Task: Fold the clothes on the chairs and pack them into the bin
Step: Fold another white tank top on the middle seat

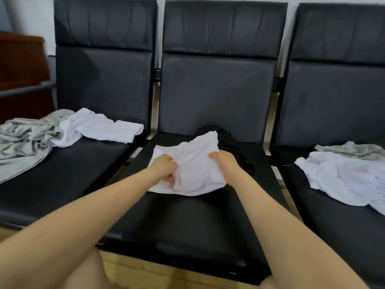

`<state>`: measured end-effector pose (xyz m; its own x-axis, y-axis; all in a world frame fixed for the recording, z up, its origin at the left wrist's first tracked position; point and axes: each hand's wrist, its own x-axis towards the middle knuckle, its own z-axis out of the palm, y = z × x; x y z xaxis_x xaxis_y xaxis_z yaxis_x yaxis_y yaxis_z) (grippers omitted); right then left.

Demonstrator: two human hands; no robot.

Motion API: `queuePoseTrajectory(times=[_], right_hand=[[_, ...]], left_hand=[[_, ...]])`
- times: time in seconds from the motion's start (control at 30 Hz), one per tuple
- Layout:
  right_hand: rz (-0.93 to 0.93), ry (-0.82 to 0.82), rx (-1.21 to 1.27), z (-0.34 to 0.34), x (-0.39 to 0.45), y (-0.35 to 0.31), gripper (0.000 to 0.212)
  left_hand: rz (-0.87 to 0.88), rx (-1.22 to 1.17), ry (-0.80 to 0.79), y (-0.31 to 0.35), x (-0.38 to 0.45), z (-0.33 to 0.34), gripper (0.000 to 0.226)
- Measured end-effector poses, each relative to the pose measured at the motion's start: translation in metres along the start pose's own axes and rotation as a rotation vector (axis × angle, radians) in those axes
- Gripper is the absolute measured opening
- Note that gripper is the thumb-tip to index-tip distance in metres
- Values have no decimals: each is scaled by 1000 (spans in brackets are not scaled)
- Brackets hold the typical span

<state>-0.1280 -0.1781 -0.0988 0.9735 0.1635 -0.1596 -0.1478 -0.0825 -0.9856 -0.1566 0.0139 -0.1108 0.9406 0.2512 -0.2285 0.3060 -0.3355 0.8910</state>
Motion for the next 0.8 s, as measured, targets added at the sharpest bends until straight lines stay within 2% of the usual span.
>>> queuePoseTrajectory(times=[0.13,0.2,0.23,0.37,0.47,0.57,0.63,0.7,0.77,0.8], right_hand=[[-37,-32,-95,3,-3,-7,14],[-47,-31,-158,9,-3,-15,17],[-49,-15,-180,15,-1,-19,20],[-110,3,-269,51,5,-35,25],[-65,-120,-359,87,7,-38,18],[46,-305,-290,110,9,-31,33],[-21,-198,-239,111,14,-28,28],[-73,22,-199,102,20,-22,18],[-72,165,-277,90,26,-9,17],[-50,178,-374,85,27,0,21]], left_hand=[[-106,-112,31,-4,-4,-10,22],[-175,-199,66,0,-6,-18,13],[-177,-243,78,2,-6,-22,9],[-156,-356,119,2,-3,-36,21],[-153,-379,124,-7,2,-43,33],[-138,-317,138,-19,8,-51,43],[-121,-230,151,-23,12,-54,41],[-89,-154,128,-25,16,-54,29],[-39,-73,96,-28,18,-54,15],[-2,-26,96,-29,20,-55,12]])
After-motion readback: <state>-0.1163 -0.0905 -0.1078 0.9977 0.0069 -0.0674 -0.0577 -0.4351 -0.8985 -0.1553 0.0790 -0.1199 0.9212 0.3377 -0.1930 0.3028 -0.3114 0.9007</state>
